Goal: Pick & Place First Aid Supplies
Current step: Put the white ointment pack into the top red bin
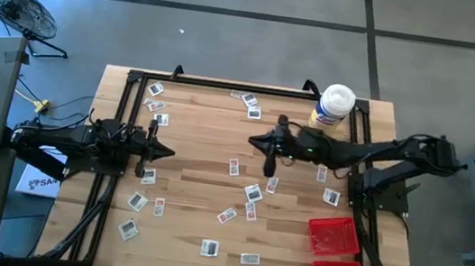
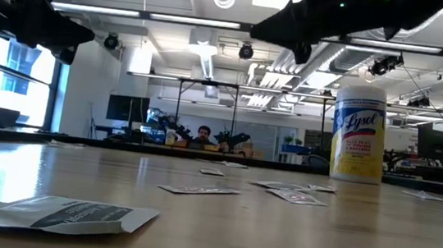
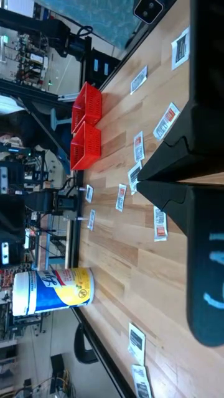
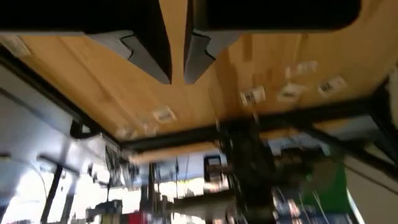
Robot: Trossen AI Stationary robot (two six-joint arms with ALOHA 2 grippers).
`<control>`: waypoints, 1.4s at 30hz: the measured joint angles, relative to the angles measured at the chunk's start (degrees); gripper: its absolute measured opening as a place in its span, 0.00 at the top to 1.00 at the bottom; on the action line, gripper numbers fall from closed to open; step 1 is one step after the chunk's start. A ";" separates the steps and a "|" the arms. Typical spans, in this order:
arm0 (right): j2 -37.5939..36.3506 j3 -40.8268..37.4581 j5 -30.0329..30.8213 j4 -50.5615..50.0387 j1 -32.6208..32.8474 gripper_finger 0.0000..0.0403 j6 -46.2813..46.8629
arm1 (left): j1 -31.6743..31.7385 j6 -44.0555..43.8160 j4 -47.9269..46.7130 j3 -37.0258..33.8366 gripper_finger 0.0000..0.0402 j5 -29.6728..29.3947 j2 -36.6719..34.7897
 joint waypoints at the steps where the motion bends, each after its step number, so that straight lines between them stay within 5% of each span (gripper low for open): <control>1: 1.11 1.73 -0.06 -2.61 -0.19 0.87 0.01 | 0.00 0.00 0.00 0.00 1.00 0.00 0.00; 14: 13.17 15.20 -4.13 -23.78 -0.32 0.68 -1.36 | 0.01 0.00 0.00 0.00 1.00 -0.01 0.00; 31: 32.76 22.60 -9.09 -25.61 -3.81 0.65 -4.29 | 0.01 0.00 0.00 0.00 1.00 -0.02 0.00; 42: 37.81 25.48 -12.61 -27.03 -4.69 0.65 -9.23 | 0.02 0.00 0.00 0.00 1.00 0.00 0.00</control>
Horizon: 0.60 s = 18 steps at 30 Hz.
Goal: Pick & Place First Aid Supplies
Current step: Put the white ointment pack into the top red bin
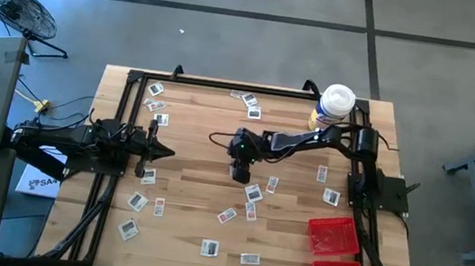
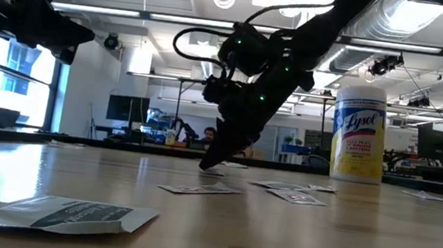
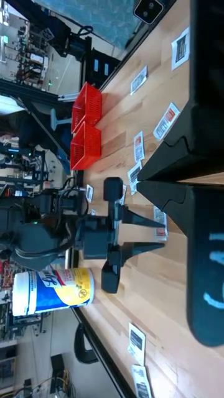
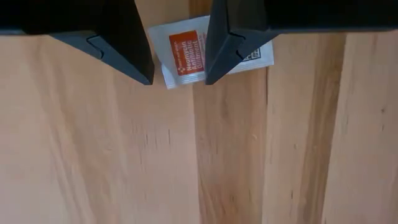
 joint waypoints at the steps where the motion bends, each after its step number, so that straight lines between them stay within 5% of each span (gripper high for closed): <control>1: 0.03 -0.02 -0.02 0.01 0.08 0.65 -0.15 | -0.02 0.00 0.00 0.00 1.00 -0.02 0.00; 18: 0.11 -0.02 1.70 0.65 -0.07 0.76 4.70 | 0.00 0.00 0.00 0.00 1.00 -0.01 -0.01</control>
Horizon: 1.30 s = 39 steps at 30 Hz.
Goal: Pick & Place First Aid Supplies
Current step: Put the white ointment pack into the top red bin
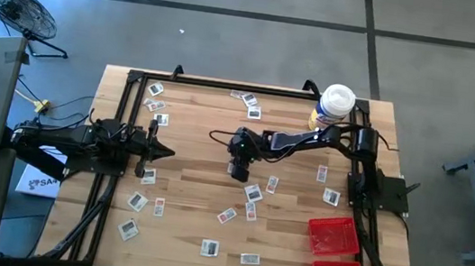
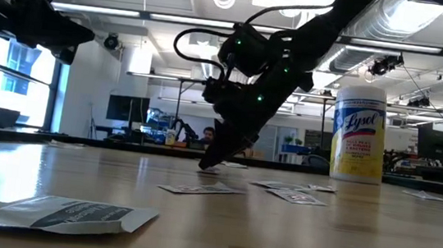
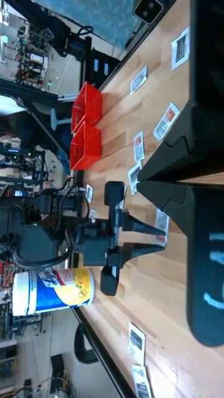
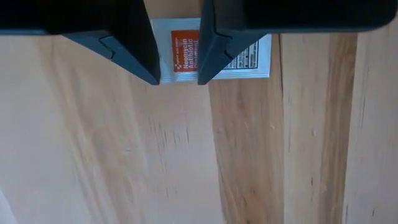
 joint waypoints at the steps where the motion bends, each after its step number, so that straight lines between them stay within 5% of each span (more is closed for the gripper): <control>1: 0.00 0.00 -0.03 0.05 -0.08 0.76 0.85 | -0.01 0.00 0.00 0.00 1.00 0.00 -0.01; 11: 0.02 0.01 -0.47 -0.44 -1.47 0.80 4.56 | 0.00 0.00 0.00 0.00 1.00 -0.01 -0.01; 29: 0.00 0.13 3.22 -4.46 0.13 0.96 -4.44 | 0.00 0.00 0.00 0.00 1.00 -0.01 0.01; 39: -1.61 -0.08 5.93 -4.85 0.34 1.00 0.45 | -0.01 0.00 0.00 0.00 1.00 0.00 0.00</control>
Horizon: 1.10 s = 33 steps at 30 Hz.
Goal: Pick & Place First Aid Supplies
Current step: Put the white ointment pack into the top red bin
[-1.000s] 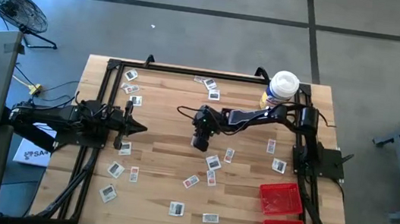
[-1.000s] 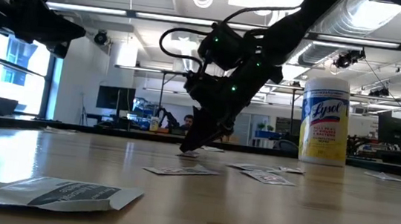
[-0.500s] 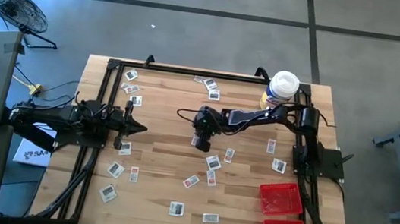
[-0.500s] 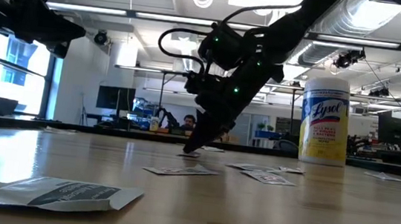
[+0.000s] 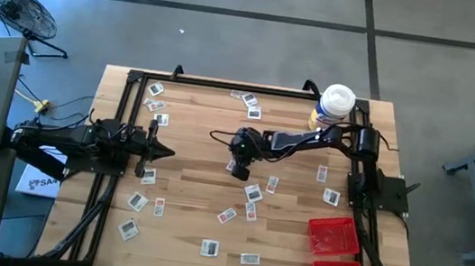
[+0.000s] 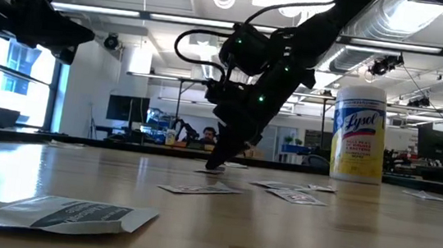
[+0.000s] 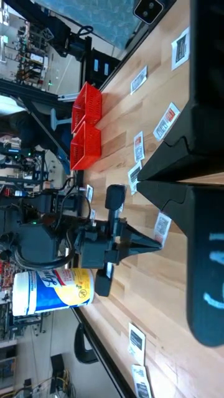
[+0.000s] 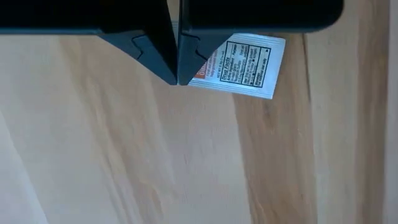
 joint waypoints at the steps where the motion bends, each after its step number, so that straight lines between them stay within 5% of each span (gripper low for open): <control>1: -0.85 -0.18 0.54 -0.91 0.20 0.99 0.92 | 0.00 0.00 0.00 0.00 1.00 -0.01 -0.01; 8: -11.62 0.04 -0.03 -7.84 3.08 1.00 9.77 | 0.01 0.00 0.00 0.00 1.00 0.01 0.01; 20: -33.31 0.08 0.14 -45.93 15.29 1.00 45.11 | 0.00 0.00 0.00 0.00 1.00 0.00 -0.01; 26: -36.68 0.08 -0.92 -66.77 24.14 1.00 64.47 | 0.01 0.00 0.00 0.00 1.00 0.01 -0.01; 33: -36.75 -0.81 -4.50 -73.45 35.71 1.00 80.56 | -0.01 0.00 0.00 0.00 1.00 -0.01 -0.01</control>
